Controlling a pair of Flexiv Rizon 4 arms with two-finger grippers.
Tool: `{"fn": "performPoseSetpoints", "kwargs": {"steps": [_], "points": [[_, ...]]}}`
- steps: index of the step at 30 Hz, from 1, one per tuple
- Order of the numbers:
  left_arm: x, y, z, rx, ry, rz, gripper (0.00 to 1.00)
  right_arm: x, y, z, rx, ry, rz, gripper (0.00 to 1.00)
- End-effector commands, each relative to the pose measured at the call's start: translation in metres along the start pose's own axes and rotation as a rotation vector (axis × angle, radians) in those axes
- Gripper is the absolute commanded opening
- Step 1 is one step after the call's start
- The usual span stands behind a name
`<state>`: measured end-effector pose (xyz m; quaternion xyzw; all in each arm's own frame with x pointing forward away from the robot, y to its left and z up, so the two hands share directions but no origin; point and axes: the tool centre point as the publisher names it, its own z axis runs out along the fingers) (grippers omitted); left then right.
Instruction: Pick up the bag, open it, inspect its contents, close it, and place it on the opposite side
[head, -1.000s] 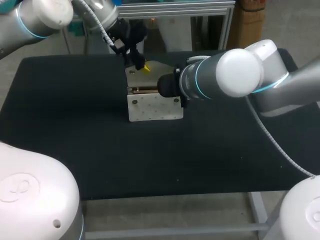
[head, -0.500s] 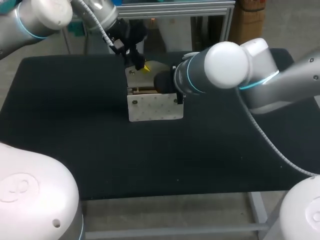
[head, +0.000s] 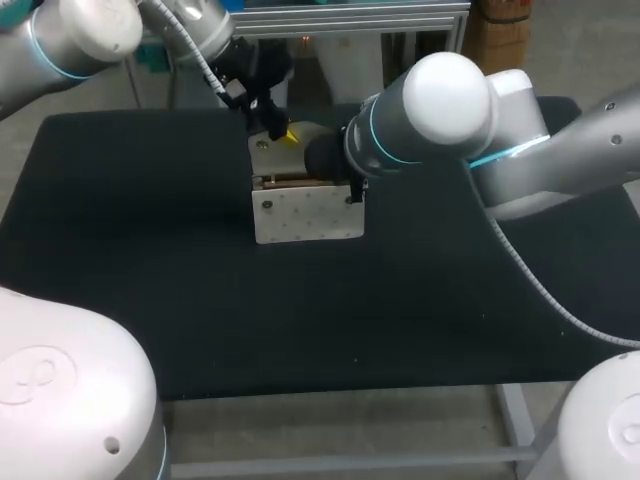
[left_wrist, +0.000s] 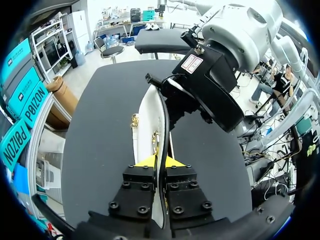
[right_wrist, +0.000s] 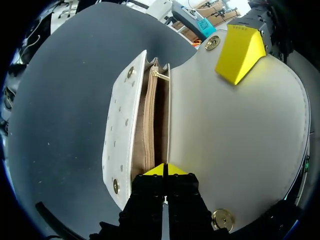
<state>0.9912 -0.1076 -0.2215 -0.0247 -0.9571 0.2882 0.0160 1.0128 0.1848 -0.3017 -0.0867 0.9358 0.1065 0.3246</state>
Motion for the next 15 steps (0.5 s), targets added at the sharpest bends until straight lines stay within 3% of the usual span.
{"fn": "performPoseSetpoints", "kwargs": {"steps": [1, 15], "points": [[0.004, 0.001, -0.002, 0.019, -0.015, -0.004, 0.00, 0.003, 0.002, 0.001, 0.006, 0.024, -0.008, 0.00], [0.004, 0.000, -0.007, 0.073, -0.039, -0.027, 0.00, 0.018, 0.006, 0.004, 0.012, 0.108, -0.006, 0.00]]}}
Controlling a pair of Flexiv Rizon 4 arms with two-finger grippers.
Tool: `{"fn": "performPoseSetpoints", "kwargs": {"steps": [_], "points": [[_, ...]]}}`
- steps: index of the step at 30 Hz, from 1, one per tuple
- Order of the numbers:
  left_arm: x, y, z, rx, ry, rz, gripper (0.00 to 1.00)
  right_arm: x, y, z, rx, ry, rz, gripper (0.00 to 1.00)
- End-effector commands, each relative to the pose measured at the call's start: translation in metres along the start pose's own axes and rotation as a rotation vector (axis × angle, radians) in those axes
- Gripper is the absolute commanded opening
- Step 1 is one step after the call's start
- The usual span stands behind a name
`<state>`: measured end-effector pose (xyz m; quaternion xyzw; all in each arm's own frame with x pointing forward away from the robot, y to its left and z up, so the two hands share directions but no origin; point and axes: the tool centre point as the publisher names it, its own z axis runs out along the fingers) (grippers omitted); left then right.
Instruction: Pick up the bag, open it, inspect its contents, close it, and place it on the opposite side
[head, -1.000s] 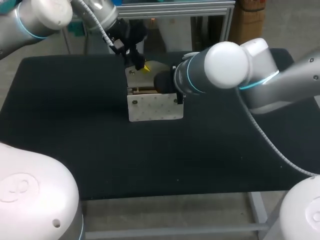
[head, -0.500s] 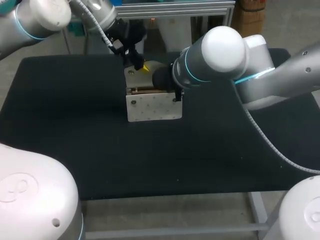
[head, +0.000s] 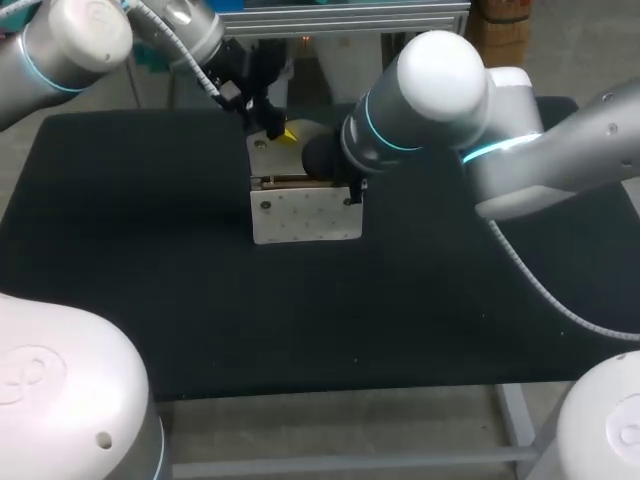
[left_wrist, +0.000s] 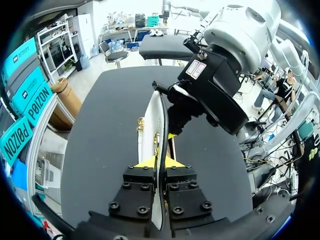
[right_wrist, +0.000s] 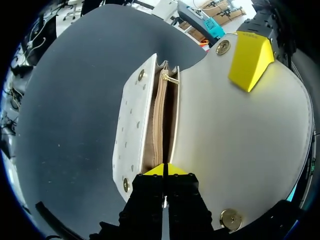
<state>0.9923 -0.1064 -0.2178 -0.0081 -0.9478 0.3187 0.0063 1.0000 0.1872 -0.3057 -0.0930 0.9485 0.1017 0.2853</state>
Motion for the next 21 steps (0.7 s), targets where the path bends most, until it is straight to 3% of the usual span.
{"fn": "performPoseSetpoints", "kwargs": {"steps": [1, 21], "points": [[0.0045, 0.0007, -0.0033, 0.011, -0.011, -0.006, 0.00, 0.0062, 0.0021, 0.0086, 0.014, 0.029, -0.002, 0.00], [0.0041, 0.0021, -0.0033, 0.015, -0.012, -0.014, 0.00, 0.0100, 0.0092, -0.0001, 0.008, -0.031, -0.019, 0.02]]}}
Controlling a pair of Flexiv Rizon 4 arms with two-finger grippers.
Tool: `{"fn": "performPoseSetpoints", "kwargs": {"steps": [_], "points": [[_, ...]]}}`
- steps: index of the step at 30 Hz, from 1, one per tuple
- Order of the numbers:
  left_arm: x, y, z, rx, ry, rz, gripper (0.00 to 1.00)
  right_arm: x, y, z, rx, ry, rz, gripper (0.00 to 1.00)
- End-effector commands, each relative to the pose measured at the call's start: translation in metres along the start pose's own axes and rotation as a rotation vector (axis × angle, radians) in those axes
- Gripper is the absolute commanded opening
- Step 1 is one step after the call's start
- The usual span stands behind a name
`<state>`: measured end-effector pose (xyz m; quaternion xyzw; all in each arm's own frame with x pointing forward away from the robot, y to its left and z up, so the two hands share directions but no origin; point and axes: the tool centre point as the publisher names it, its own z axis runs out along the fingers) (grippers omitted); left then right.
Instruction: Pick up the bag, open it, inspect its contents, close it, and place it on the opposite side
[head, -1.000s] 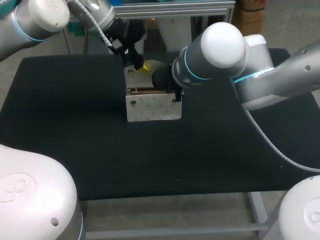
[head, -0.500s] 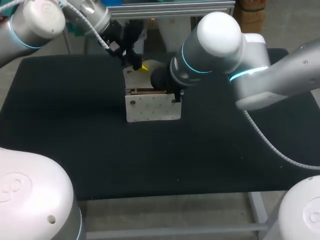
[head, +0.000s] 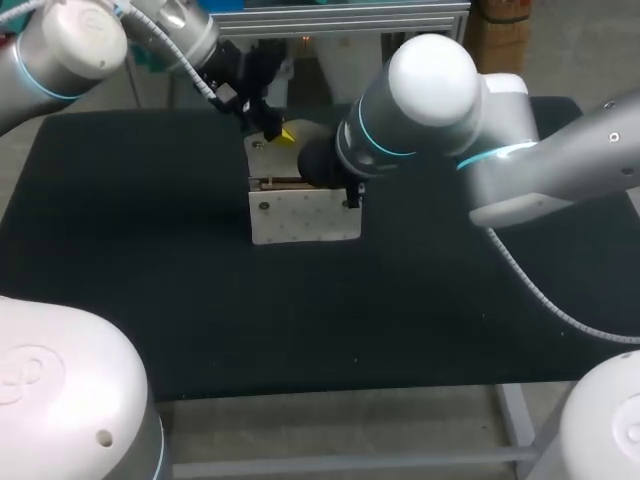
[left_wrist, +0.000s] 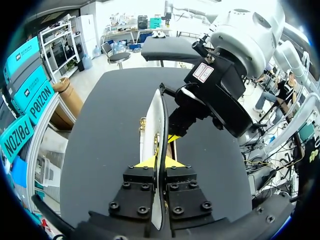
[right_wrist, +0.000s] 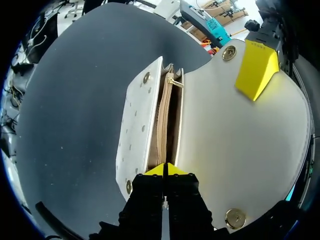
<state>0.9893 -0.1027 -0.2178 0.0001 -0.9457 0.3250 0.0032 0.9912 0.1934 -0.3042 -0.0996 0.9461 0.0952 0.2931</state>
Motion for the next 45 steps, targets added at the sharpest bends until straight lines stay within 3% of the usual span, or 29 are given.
{"fn": "performPoseSetpoints", "kwargs": {"steps": [1, 21, 34, 43, 45], "points": [[0.001, -0.001, -0.001, 0.001, 0.000, 0.000, 0.00, 0.004, 0.002, 0.004, -0.003, -0.020, -0.001, 0.03], [0.005, 0.000, -0.002, 0.011, 0.001, 0.010, 0.00, -0.013, -0.005, 0.029, -0.004, 0.069, 0.045, 0.02], [0.004, 0.002, -0.002, 0.010, 0.005, 0.005, 0.00, 0.007, 0.008, 0.038, -0.006, 0.166, -0.023, 0.00], [0.002, 0.002, -0.001, 0.009, 0.003, 0.006, 0.00, 0.015, 0.006, 0.046, -0.004, 0.264, -0.036, 0.08], [0.002, 0.002, -0.002, 0.012, 0.000, 0.007, 0.00, 0.016, 0.005, 0.049, 0.001, 0.285, -0.034, 0.23]]}}
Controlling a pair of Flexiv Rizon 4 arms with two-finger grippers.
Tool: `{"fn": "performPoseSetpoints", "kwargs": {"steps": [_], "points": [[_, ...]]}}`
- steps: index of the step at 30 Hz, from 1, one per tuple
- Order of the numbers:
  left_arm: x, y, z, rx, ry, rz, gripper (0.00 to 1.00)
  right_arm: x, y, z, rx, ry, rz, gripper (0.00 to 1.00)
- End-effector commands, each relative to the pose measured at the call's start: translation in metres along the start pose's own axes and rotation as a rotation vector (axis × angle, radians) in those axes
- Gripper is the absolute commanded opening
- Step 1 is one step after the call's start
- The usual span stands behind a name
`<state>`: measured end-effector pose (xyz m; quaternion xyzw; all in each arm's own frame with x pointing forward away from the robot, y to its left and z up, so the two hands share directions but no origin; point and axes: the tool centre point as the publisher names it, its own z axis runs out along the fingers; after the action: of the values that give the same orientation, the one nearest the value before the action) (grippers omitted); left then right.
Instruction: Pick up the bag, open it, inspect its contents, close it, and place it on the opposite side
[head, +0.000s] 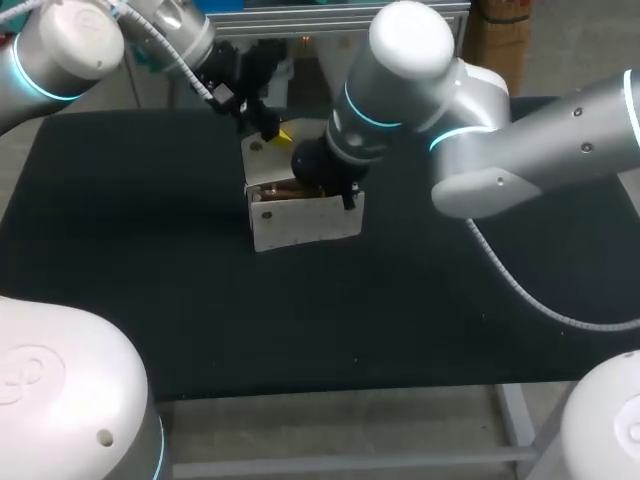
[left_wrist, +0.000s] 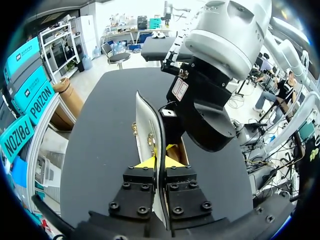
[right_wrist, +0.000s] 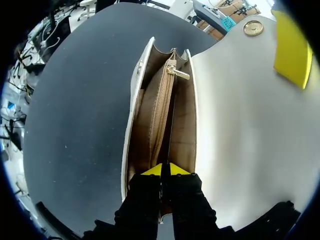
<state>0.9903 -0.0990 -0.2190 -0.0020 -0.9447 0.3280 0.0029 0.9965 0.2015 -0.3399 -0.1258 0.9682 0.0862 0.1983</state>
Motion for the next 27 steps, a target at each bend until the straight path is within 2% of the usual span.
{"fn": "performPoseSetpoints", "kwargs": {"steps": [1, 3, 7, 8, 9, 10, 11, 14, 22, 27], "points": [[0.0034, -0.0014, -0.0008, 0.006, -0.001, 0.004, 0.00, -0.0020, 0.0026, 0.0162, 0.013, 0.096, 0.001, 0.27], [0.0038, -0.0016, -0.0011, 0.006, -0.003, 0.007, 0.00, -0.0015, 0.0023, 0.0183, 0.013, 0.112, 0.005, 0.36], [0.0038, -0.0017, -0.0010, 0.005, -0.003, 0.009, 0.00, -0.0012, 0.0020, 0.0205, 0.014, 0.135, 0.008, 0.39], [0.0038, -0.0016, -0.0009, 0.005, -0.003, 0.009, 0.00, -0.0011, 0.0021, 0.0206, 0.013, 0.139, 0.007, 0.43], [0.0038, -0.0016, -0.0009, 0.005, -0.003, 0.009, 0.00, -0.0010, 0.0021, 0.0205, 0.013, 0.141, 0.007, 0.48], [0.0038, -0.0015, -0.0009, 0.005, -0.003, 0.009, 0.00, -0.0010, 0.0021, 0.0205, 0.012, 0.147, 0.006, 0.62], [0.0038, -0.0015, -0.0009, 0.005, -0.003, 0.010, 0.00, -0.0010, 0.0022, 0.0205, 0.011, 0.148, 0.006, 0.70], [0.0037, -0.0014, -0.0009, 0.004, -0.003, 0.013, 0.00, -0.0007, 0.0024, 0.0206, 0.011, 0.154, 0.007, 0.81], [0.0035, -0.0011, -0.0007, 0.000, 0.002, 0.018, 0.00, -0.0004, 0.0029, 0.0221, 0.011, 0.161, 0.006, 0.97], [0.0032, -0.0011, -0.0007, -0.001, 0.002, 0.020, 0.00, -0.0004, 0.0032, 0.0212, 0.012, 0.157, 0.006, 0.96]]}}
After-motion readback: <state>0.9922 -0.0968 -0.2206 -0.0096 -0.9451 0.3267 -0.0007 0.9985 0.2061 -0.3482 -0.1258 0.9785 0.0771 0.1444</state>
